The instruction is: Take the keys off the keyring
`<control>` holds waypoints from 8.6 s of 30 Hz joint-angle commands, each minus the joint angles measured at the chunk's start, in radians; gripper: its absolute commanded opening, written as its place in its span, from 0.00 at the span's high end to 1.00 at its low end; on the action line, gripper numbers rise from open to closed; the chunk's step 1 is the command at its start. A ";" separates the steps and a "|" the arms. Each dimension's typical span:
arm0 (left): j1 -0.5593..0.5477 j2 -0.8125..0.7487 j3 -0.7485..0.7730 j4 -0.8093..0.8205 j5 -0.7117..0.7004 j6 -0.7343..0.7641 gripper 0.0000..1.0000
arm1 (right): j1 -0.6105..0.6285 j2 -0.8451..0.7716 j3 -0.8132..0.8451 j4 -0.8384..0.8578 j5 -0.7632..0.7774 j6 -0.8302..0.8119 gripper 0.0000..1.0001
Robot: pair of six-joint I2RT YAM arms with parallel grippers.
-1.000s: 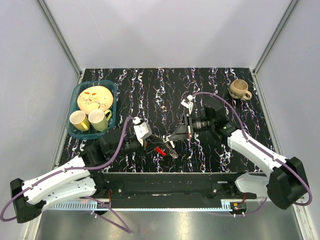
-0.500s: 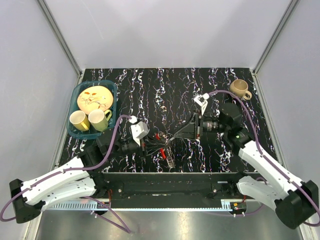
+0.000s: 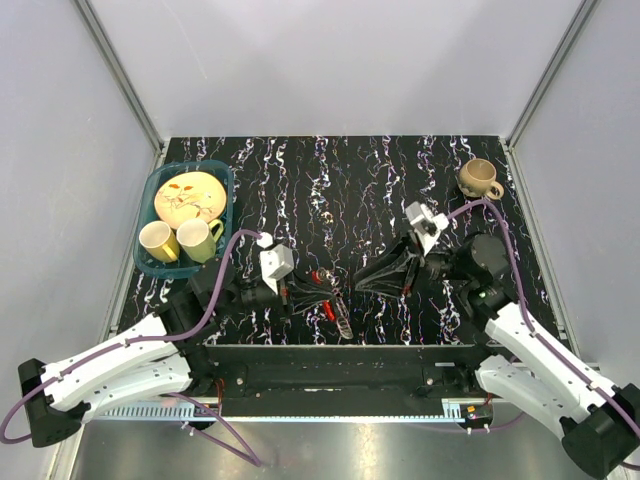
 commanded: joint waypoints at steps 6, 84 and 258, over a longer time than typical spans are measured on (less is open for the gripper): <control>-0.004 0.012 0.038 0.109 0.077 -0.019 1.00 | 0.132 0.053 -0.036 0.100 -0.046 -0.168 0.70; -0.004 -0.002 0.025 0.157 0.056 -0.013 1.00 | 0.177 0.067 -0.092 0.019 0.043 -0.232 0.79; 0.309 0.063 0.088 0.098 0.050 -0.189 1.00 | 0.191 0.308 0.360 -0.741 0.359 -0.436 1.00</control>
